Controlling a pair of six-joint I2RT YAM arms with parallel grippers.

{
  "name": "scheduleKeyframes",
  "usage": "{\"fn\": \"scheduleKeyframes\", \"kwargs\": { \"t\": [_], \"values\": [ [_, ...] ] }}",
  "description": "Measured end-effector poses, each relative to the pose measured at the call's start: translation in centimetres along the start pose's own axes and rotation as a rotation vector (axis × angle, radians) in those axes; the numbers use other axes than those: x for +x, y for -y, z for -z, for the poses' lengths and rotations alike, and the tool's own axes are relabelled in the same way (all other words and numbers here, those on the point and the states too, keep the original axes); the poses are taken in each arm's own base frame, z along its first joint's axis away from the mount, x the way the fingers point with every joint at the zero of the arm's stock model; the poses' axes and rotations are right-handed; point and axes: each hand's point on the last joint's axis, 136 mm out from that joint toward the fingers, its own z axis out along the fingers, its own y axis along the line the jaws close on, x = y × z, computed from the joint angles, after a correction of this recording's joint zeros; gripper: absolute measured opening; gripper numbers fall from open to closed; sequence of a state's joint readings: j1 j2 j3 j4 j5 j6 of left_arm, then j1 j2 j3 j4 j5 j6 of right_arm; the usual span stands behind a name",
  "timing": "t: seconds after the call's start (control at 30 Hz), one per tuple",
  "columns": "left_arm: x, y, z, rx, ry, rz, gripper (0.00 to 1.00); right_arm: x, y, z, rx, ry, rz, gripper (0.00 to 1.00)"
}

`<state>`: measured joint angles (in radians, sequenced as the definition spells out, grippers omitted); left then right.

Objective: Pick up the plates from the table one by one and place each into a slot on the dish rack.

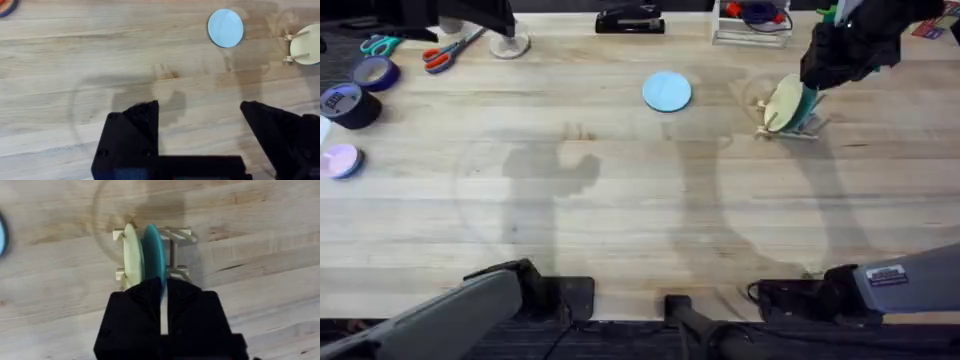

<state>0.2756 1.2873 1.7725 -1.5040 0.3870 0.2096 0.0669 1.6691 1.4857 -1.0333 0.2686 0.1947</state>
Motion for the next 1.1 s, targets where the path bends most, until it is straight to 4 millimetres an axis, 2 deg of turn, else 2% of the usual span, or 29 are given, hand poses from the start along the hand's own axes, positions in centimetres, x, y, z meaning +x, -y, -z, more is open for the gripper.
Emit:
{"fn": "scheduleKeyframes", "kwargs": {
  "t": [0.3,0.57,0.67,0.8,0.97,1.1],
  "values": [
    [0.0,-0.1,0.0,-0.003,-0.001,0.000,0.995,0.4,0.1,0.0,0.004,-0.015,0.004,0.100],
    [0.0,-0.1,0.0,-0.008,-0.002,0.000,0.995,0.4,0.2,0.3,0.003,-0.010,0.002,0.149],
    [0.0,-0.2,0.0,-0.010,-0.002,0.000,0.995,0.2,0.4,1.5,-0.004,0.025,-0.006,0.165],
    [0.0,-0.2,0.0,-0.010,-0.002,0.000,0.996,0.1,1.1,4.3,-0.019,0.099,-0.024,0.178],
    [0.0,-0.2,0.0,-0.010,-0.002,0.000,0.995,0.9,1.9,7.3,-0.036,0.158,-0.038,0.222],
    [0.0,-0.2,0.0,-0.010,-0.002,0.000,0.995,1.5,1.4,8.9,-0.096,0.184,-0.042,0.245]
  ]
}}
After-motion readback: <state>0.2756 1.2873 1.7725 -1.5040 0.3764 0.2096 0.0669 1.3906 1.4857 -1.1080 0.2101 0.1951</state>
